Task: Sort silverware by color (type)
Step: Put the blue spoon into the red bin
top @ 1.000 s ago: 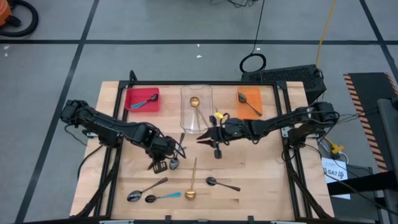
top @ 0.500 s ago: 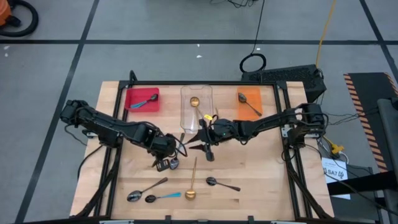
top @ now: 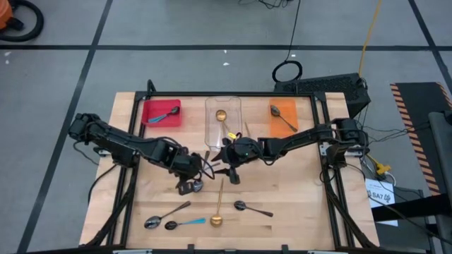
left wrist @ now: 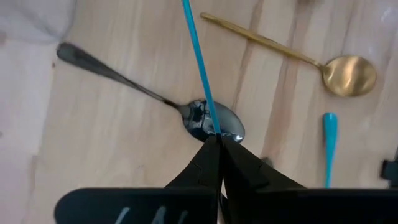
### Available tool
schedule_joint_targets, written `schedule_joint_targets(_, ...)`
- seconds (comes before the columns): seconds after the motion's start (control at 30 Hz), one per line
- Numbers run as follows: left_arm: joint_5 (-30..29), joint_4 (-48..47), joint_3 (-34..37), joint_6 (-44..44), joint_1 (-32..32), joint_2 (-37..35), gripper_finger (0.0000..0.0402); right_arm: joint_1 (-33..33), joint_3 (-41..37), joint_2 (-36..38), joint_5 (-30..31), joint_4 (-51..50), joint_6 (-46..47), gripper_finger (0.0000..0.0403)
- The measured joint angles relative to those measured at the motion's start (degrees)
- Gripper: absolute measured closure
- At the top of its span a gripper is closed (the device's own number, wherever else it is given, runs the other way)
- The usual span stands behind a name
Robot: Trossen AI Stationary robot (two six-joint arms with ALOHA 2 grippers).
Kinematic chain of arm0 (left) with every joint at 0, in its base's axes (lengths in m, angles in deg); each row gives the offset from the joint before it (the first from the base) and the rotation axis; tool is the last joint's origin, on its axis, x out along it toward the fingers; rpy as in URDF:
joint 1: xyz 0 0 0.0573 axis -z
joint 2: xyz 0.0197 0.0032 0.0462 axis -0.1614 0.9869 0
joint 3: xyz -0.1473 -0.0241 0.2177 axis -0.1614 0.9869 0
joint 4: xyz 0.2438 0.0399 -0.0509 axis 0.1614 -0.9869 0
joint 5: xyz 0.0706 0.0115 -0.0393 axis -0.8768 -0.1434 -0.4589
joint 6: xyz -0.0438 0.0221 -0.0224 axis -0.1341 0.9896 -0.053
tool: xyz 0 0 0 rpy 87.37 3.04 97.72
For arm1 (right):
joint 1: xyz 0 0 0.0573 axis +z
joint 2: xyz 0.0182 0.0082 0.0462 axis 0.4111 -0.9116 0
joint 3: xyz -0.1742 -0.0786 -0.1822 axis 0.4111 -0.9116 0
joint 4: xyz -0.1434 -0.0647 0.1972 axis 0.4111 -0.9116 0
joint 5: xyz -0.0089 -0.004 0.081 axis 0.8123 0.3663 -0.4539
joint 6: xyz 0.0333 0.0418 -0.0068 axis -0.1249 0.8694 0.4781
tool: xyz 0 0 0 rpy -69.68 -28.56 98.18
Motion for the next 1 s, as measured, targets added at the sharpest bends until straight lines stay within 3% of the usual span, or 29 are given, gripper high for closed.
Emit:
schedule_joint_targets(0.2,-2.5,0.0,0.0,5.3,1.2,0.1,0.0393,-0.3,0.0,0.0,-5.4,-0.2,-0.2,0.0188)
schedule_joint_targets(0.57,-3.1,0.1,0.0,5.7,1.4,0.1,0.0393,-0.4,0.0,0.0,-5.6,-0.2,-0.7,0.0221)
schedule_joint_targets(1.0,-3.1,3.1,0.0,6.4,1.4,0.1,0.0393,-0.4,0.0,0.0,-5.4,-0.2,-0.7,0.0390)
